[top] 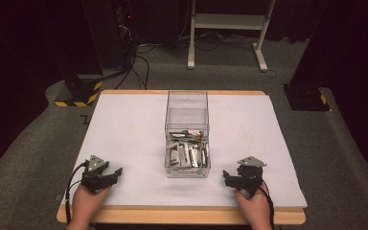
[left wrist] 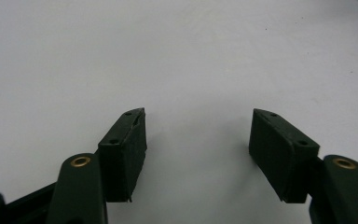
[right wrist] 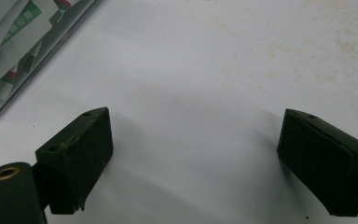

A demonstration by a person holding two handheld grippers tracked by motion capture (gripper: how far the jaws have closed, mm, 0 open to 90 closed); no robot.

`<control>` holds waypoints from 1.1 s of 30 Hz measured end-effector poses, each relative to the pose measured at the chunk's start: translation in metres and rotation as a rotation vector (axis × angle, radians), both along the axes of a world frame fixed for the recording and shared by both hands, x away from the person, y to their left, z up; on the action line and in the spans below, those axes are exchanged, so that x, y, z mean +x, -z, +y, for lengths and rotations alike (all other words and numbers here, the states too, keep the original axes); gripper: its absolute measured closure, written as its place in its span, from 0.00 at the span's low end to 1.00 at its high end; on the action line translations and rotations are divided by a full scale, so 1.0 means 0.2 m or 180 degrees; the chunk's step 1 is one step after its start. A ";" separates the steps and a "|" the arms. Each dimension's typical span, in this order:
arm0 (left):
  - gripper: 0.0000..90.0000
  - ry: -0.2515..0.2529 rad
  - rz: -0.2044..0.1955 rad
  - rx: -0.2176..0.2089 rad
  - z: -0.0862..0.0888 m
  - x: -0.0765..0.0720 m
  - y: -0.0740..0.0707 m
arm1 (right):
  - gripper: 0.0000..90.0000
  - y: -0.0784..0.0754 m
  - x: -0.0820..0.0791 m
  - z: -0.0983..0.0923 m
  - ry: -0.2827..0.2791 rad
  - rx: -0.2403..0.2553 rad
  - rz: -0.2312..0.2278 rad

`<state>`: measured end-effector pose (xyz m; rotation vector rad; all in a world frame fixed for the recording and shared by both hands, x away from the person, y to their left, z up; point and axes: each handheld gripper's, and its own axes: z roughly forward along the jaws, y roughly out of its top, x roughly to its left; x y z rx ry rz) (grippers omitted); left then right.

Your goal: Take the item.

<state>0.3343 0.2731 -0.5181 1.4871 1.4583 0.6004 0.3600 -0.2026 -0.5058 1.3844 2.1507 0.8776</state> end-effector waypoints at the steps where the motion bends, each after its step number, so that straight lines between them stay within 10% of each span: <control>1: 0.41 0.0000 0.0000 0.0000 0.00 0.00 0.00 | 0.11 0.00 0.00 0.00 -0.0001 0.0000 0.0001; 33: 0.43 0.0018 -0.0088 0.0148 -0.03 -0.01 0.00 | 0.11 0.00 0.00 0.00 0.0001 0.0021 0.0023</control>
